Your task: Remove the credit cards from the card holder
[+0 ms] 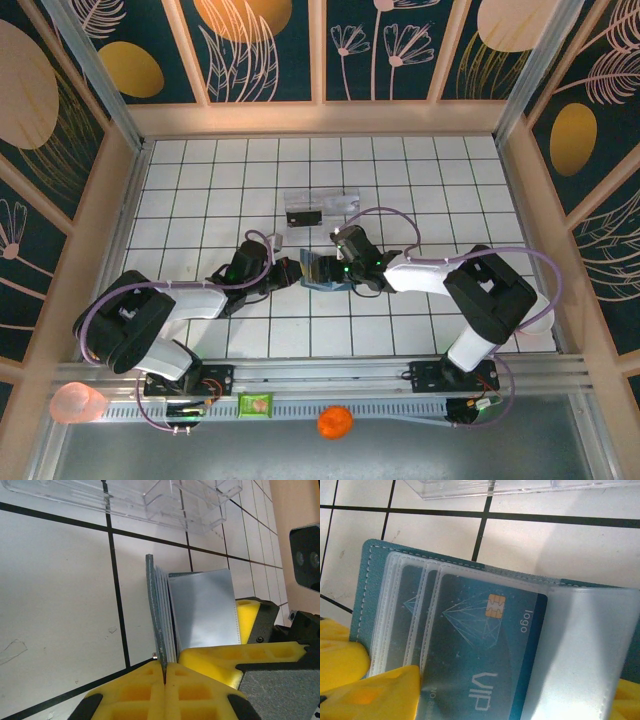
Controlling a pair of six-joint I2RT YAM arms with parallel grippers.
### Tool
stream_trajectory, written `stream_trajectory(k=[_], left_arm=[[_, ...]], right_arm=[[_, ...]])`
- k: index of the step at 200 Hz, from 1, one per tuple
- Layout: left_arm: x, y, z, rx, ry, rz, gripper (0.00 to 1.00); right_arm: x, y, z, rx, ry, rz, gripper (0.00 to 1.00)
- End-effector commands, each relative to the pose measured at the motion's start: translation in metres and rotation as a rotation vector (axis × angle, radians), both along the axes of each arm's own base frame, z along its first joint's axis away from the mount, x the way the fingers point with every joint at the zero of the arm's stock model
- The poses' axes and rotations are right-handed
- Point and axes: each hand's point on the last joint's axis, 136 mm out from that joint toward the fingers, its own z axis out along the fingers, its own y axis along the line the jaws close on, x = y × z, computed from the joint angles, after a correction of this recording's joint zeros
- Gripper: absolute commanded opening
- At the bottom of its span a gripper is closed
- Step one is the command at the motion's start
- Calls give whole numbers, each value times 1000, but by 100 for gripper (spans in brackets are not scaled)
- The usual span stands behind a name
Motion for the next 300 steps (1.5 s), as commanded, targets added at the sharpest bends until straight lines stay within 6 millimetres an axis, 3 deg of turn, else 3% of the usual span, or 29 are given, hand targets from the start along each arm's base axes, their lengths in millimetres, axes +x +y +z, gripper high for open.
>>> stream_trajectory(k=[1,32,91,100,138,162,199,273,300], left_arm=[[2,1,3,-18,-17,-3,0],[1,3,-2,-2,1,1,0],[-1,9,-19,41,63,11,0],[-3,10,-20,41,67,12,6],[-3,9,-20,36,66,7,6],[-4,9,-21,33,71,3,4],[-3,10,-21,38,67,6,0],[-3,10,-22,44,66,2,0],[-3,9,-21,42,62,-1,0]], right_arm=[[0,-13,-4,-56,-12,-29,69],[5,-26,5,-93,-40,-79,71],[9,-74,22,-128,-87,-222,72],[10,-75,27,-119,-103,-227,72],[9,-57,35,-38,-118,-159,70],[6,-44,30,-6,-83,-118,68],[4,-30,22,18,-46,-59,57],[5,-46,-7,-57,28,-109,52],[2,-42,-11,-31,50,-90,52]])
